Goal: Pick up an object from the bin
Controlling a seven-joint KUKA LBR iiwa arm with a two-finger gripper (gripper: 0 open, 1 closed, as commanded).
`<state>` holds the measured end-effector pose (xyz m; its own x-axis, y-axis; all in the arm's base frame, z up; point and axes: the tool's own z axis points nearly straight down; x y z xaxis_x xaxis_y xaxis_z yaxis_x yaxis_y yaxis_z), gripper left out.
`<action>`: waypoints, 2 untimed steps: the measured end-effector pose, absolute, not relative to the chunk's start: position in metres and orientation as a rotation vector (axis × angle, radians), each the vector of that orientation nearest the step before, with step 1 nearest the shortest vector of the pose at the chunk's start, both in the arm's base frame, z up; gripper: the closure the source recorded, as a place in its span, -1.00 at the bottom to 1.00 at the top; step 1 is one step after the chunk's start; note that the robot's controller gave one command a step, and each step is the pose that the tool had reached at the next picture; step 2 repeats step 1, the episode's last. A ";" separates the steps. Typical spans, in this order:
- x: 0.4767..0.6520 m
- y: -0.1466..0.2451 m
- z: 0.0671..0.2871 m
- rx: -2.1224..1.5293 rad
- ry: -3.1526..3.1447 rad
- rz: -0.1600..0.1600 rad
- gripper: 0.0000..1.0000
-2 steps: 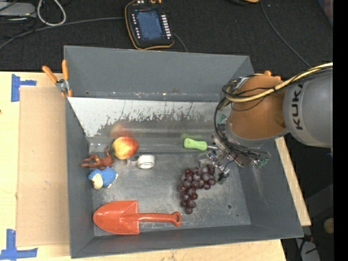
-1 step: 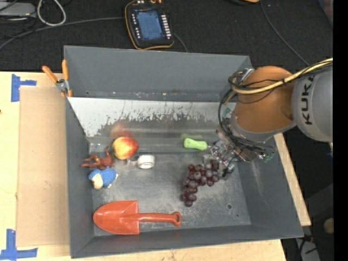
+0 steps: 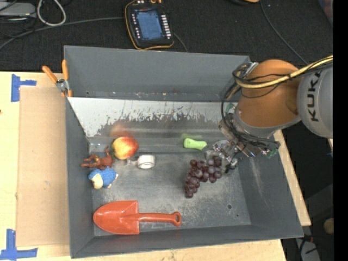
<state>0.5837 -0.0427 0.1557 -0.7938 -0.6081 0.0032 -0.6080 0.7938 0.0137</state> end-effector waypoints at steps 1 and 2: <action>0.583 -0.042 0.174 1.003 -2.966 -0.022 1.00; 0.583 -0.042 0.174 1.003 -2.966 -0.022 1.00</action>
Offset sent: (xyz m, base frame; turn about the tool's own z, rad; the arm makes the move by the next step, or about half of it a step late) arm -0.0005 0.0004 0.0369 0.0010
